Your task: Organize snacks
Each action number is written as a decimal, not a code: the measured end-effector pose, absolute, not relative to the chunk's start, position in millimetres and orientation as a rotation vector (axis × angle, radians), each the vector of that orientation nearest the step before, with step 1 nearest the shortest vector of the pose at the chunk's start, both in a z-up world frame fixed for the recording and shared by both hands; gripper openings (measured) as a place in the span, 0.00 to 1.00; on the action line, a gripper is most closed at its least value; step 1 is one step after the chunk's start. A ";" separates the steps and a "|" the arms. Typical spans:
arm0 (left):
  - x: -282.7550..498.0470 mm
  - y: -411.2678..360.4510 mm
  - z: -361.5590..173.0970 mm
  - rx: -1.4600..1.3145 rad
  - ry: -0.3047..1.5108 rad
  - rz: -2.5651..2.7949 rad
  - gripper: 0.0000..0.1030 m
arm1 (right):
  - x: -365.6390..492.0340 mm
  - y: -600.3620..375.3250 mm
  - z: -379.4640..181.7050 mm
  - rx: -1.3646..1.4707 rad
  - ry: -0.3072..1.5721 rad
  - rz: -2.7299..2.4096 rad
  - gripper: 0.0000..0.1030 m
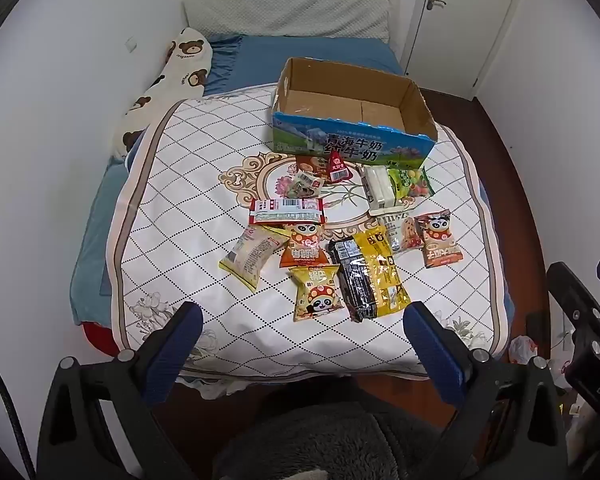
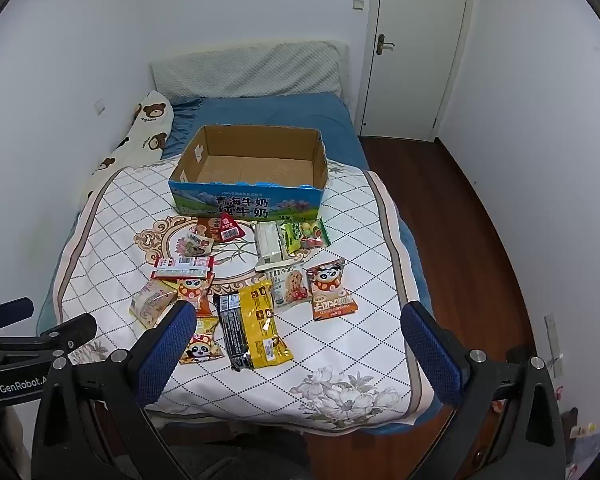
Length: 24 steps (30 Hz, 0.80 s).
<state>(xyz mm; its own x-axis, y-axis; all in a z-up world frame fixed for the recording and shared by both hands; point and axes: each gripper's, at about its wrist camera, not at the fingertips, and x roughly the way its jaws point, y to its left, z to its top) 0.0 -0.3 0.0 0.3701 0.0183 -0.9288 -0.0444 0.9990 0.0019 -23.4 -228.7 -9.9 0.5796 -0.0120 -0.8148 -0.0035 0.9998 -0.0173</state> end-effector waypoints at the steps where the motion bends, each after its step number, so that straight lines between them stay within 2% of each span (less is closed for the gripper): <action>1: -0.2 -0.1 0.1 -0.028 1.186 0.036 1.00 | -23.4 -228.1 -10.4 -0.030 0.955 -0.013 1.00; 24: -2.0 -9.9 8.9 -0.024 1.173 0.029 1.00 | -27.0 -229.8 -9.1 -0.033 0.958 -0.004 1.00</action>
